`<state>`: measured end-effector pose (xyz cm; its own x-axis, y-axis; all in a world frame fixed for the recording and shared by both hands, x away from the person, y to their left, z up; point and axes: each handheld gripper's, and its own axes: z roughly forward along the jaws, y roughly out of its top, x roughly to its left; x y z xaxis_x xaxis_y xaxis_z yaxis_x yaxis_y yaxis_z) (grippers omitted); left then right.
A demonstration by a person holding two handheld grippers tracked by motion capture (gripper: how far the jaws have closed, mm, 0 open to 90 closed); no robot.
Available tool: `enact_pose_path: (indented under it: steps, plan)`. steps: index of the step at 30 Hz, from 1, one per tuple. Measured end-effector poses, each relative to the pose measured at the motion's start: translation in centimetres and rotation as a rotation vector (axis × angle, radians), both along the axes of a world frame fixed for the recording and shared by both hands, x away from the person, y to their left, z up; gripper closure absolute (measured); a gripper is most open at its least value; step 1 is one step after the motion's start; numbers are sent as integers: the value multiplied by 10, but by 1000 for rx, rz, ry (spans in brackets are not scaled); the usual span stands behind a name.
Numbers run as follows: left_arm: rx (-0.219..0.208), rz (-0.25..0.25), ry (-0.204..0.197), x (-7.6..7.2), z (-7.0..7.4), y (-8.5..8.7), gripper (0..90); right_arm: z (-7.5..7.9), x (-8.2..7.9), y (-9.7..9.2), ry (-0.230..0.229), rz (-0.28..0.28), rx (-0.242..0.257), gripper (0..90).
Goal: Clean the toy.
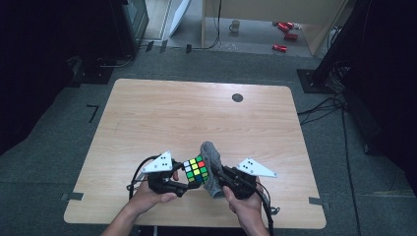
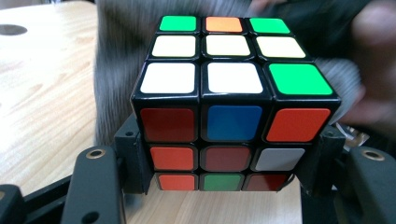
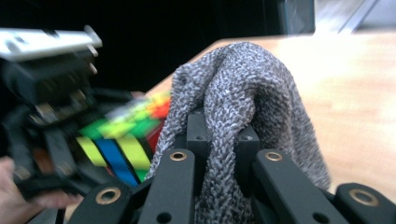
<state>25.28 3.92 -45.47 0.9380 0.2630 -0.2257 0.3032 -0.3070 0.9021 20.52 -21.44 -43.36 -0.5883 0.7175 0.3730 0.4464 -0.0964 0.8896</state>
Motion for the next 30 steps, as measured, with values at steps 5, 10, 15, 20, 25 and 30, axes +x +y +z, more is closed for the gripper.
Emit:
enact_pose_path:
  steps: [5, 10, 15, 20, 25, 30]
  plan:
    - [-6, 1, -28, -3, 5, 0, 353, -11, 4, -2, 32, -1, -23, 824]
    - [19, 9, -28, -2, 0, -3, 353, -8, 6, -4, 50, 22, -14, 823]
    - [12, 9, -26, -3, 2, -5, 353, 3, 1, -9, -18, 25, 5, 823]
    - [-14, 48, -32, 0, 6, 4, 352, -8, 4, -6, 30, 56, -30, 821]
    - [16, 6, -46, -3, 4, -2, 352, 8, 1, -9, -21, 74, -7, 818]
    - [-9, 18, -44, -3, 9, 1, 352, -13, 9, -9, 25, 77, -34, 817]
